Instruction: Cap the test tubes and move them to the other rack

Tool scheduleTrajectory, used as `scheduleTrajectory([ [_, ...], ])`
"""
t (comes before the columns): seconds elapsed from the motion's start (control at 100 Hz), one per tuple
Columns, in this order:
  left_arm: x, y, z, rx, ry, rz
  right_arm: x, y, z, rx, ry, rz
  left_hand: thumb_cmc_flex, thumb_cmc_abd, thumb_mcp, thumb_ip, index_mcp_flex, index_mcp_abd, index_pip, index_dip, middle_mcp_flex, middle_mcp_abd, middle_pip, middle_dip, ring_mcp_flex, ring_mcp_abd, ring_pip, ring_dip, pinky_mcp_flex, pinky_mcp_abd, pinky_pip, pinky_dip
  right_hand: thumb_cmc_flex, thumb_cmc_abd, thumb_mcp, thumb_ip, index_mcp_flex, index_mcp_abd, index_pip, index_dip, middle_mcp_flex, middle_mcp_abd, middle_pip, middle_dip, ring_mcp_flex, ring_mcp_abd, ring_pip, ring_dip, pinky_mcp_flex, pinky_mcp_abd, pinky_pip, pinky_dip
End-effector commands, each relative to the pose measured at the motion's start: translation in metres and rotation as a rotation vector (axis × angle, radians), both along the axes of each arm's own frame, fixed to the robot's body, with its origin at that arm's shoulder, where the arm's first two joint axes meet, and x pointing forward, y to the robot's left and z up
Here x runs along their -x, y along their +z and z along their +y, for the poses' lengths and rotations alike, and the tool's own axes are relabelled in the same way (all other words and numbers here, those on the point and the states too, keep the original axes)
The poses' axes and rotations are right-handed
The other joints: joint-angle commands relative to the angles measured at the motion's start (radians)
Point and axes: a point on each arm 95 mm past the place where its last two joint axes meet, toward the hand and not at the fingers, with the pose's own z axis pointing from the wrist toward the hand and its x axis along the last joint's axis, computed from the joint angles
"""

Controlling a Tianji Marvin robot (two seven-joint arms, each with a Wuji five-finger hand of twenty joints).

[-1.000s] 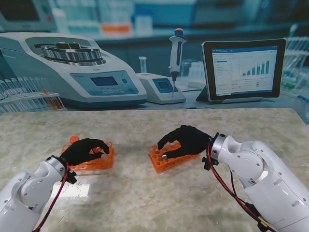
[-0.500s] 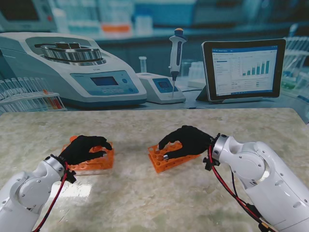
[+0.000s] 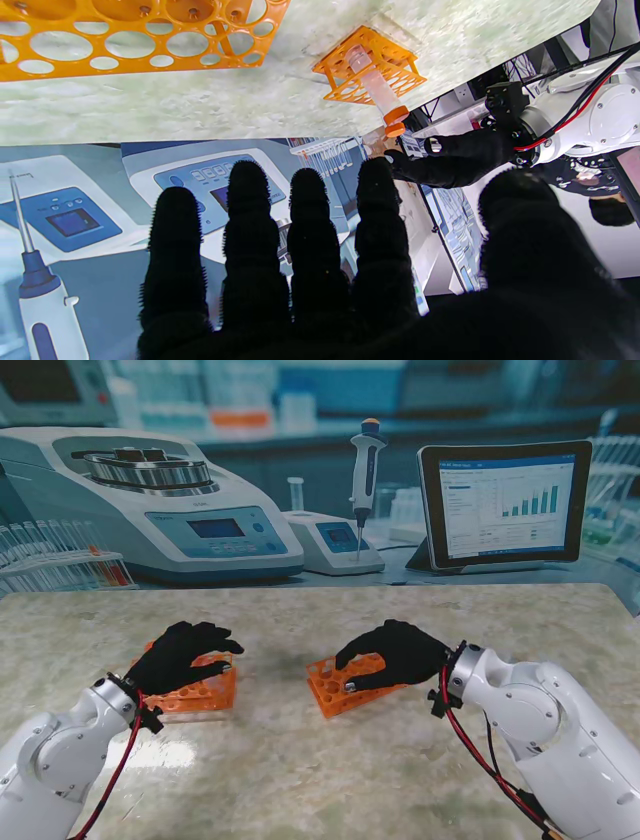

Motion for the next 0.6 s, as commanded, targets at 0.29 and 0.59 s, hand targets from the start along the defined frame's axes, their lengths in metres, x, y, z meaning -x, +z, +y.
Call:
scheduleTrajectory([
  [0.29, 0.006, 0.019, -0.054, 0.096, -0.106, -0.032, 0.027, -0.01, -0.013, -0.078, -0.053, -0.054, -0.064, 0.113, -0.047, 0.011, -0.059, 0.069, -0.091, -0.084, -0.046, 0.037, -0.037, -0.052, -0.016, 0.013, -0.019, -0.03, -0.009, 0.005, -0.075, -0.033, 0.003, 0.051, -0.013, 0.025, -0.045, -0.009, -0.004, -0.017, -0.017, -0.023, -0.027, -0.029, -0.034, -0.038, -0.069, -0.067, -0.009, 0.012, -0.015, -0.031],
  [0.59, 0.003, 0.011, -0.092, 0.206, -0.118, 0.0, 0.042, -0.026, -0.03, -0.123, -0.126, -0.058, -0.087, 0.126, -0.049, 0.005, -0.063, 0.075, -0.104, -0.103, -0.045, 0.05, -0.041, -0.058, 0.015, 0.027, -0.009, -0.026, 0.003, 0.016, -0.077, -0.027, 0.003, 0.07, -0.023, 0.027, -0.056, -0.007, -0.011, -0.024, -0.034, -0.017, -0.04, -0.055, -0.068, -0.045, -0.099, -0.129, -0.026, 0.014, -0.047, -0.071],
])
